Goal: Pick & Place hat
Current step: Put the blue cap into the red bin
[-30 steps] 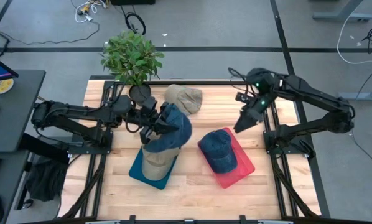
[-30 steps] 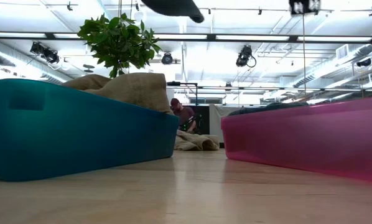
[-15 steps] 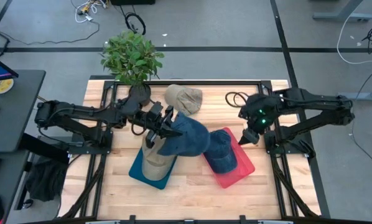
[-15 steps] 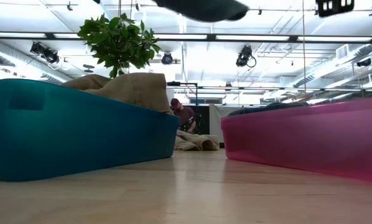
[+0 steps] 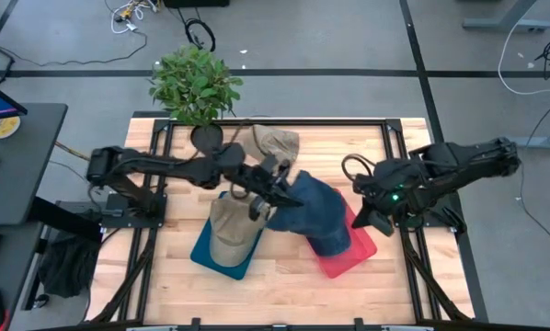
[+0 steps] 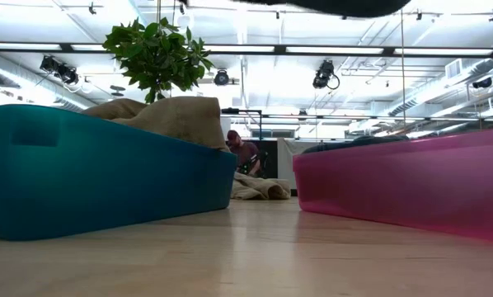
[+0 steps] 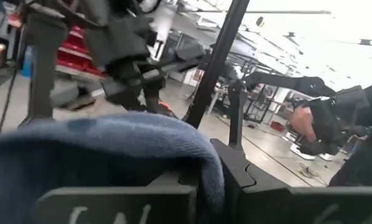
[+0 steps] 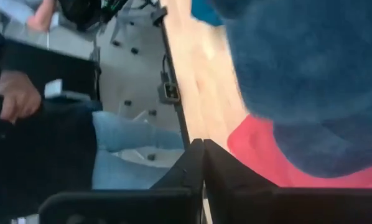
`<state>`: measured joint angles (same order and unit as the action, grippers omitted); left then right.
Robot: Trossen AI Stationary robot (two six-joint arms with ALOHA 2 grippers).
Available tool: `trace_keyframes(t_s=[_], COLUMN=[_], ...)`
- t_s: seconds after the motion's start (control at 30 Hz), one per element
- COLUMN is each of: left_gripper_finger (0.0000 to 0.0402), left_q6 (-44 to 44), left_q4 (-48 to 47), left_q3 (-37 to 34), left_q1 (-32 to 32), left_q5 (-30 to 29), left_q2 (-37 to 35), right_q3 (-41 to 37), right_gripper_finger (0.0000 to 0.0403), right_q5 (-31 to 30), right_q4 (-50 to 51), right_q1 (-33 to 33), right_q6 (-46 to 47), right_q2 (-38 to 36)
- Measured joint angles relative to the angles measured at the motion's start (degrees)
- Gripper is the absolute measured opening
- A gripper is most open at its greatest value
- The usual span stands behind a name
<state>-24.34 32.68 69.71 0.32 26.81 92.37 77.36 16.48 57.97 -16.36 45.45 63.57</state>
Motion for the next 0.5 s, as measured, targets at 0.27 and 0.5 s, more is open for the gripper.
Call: trace_keyframes(t_s=[0.27, 0.5], left_gripper_finger=[0.0024, 0.0024], left_q6=[-0.48, 2.4], left_q4=[-0.08, 0.03], left_q3=[9.51, 16.94], left_q1=[0.22, 0.2], left_q5=[1.7, 1.68], left_q2=[11.17, 17.8], right_q3=[-0.02, -0.02], right_gripper_finger=[0.0002, 0.0001], right_q5=[-10.29, -16.01], right_q4=[0.85, 8.51], right_q1=[-5.42, -8.21], right_q6=[-3.88, -3.17], right_q2=[-4.9, -10.21])
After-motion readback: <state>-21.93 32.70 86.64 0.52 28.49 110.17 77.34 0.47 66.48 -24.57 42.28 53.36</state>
